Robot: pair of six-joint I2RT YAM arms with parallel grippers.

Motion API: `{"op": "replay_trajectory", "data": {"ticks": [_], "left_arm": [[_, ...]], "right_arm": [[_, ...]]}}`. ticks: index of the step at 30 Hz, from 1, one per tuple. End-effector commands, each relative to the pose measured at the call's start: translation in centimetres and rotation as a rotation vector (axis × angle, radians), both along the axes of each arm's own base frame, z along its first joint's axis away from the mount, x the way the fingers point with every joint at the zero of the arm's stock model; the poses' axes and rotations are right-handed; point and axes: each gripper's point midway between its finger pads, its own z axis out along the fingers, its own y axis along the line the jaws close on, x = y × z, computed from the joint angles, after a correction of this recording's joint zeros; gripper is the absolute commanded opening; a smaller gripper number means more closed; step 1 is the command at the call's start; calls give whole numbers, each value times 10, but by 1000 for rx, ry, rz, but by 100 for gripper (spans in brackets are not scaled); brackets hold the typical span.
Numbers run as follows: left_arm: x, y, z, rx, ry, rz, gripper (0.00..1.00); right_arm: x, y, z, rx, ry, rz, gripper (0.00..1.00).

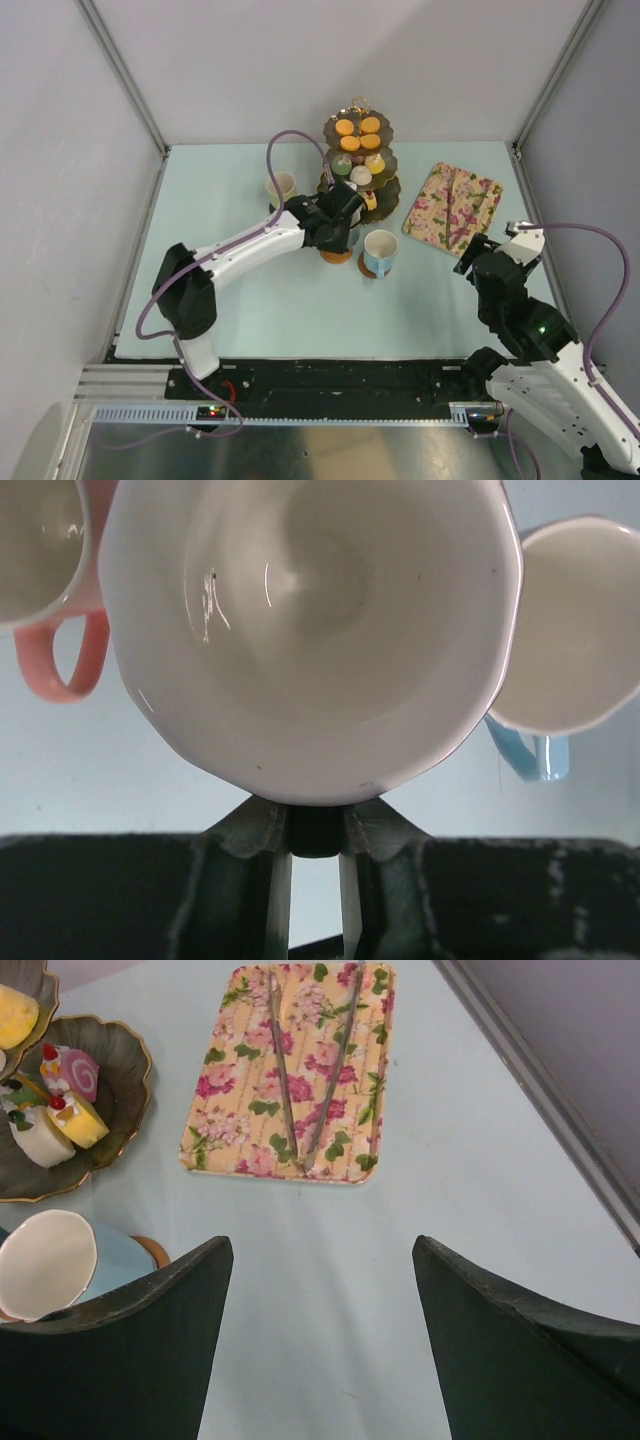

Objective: Serve the afternoon tea

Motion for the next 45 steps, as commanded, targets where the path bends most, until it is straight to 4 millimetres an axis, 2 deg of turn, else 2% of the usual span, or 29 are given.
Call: {"op": "replay_trajectory", "data": {"ticks": [1, 13, 23, 38, 45], "left_arm": [[30, -16, 23, -21, -124, 11, 0], [39, -13, -15, 60, -74, 14, 0], [32, 0, -33, 83, -29, 30, 3], [21, 9, -37, 83, 0, 27, 6], [16, 11, -37, 75, 9, 30, 12]], "right_arm": [[0, -7, 2, -23, -11, -23, 79], [1, -6, -1, -27, -4, -20, 80], [5, -4, -2, -31, 7, -7, 80], [3, -7, 1, -13, -12, -19, 80], [2, -7, 1, -7, -15, -18, 80]]}}
